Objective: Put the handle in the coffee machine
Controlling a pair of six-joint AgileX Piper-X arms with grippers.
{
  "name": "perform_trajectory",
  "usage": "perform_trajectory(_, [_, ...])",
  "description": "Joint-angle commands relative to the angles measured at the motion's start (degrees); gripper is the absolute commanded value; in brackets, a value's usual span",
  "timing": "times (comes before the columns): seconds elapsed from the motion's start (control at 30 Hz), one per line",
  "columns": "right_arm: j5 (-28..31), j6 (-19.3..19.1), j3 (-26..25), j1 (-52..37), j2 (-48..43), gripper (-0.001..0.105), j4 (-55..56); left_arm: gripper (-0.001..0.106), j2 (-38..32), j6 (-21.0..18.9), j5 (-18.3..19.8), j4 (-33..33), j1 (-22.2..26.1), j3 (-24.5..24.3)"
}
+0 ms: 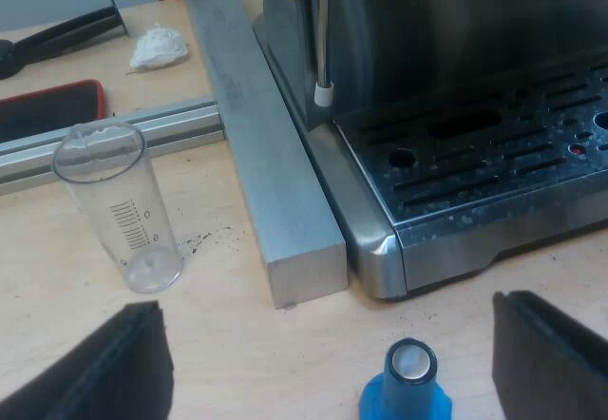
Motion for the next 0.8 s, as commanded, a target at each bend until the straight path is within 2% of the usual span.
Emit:
perform_trajectory(0.03, [-0.07, -0.57, -0.24, 0.0, -2.53, 0.062, 0.01, 0.071, -7.67, 0.13, -0.08, -0.71, -0.29, -0.2])
perform_trajectory(0.3, [-0.07, -0.57, -0.24, 0.0, -2.53, 0.062, 0.01, 0.071, -7.67, 0.51, -0.08, -0.71, -0.99, -0.2])
perform_trajectory(0.37, [0.29, 2.62, -0.24, 0.0, -2.53, 0.062, 0.01, 0.071, -7.67, 1.18, 0.62, -0.71, -1.6, -0.2])
perform_trajectory(0.47, [0.28, 3.7, -0.85, 0.0, -2.33, 0.062, 0.47, 0.071, -7.38, 2.44, 2.51, -0.56, -1.84, -0.48])
perform_trajectory(0.53, [0.55, 3.5, -1.76, 0.0, -1.86, 0.062, 1.69, 0.071, -6.91, 2.44, 2.5, 0.15, -2.07, -1.1])
perform_trajectory(0.57, [1.33, 2.84, -3.29, 0.0, -1.0, 0.062, 4.18, 0.071, -5.81, 2.57, 2.65, 2.49, -2.36, -2.6])
perform_trajectory(0.8, [1.57, 2.46, -9.36, 0.69, 4.19, 0.062, 13.44, 0.071, 1.57, 2.91, 6.82, 8.74, -3.17, -8.01])
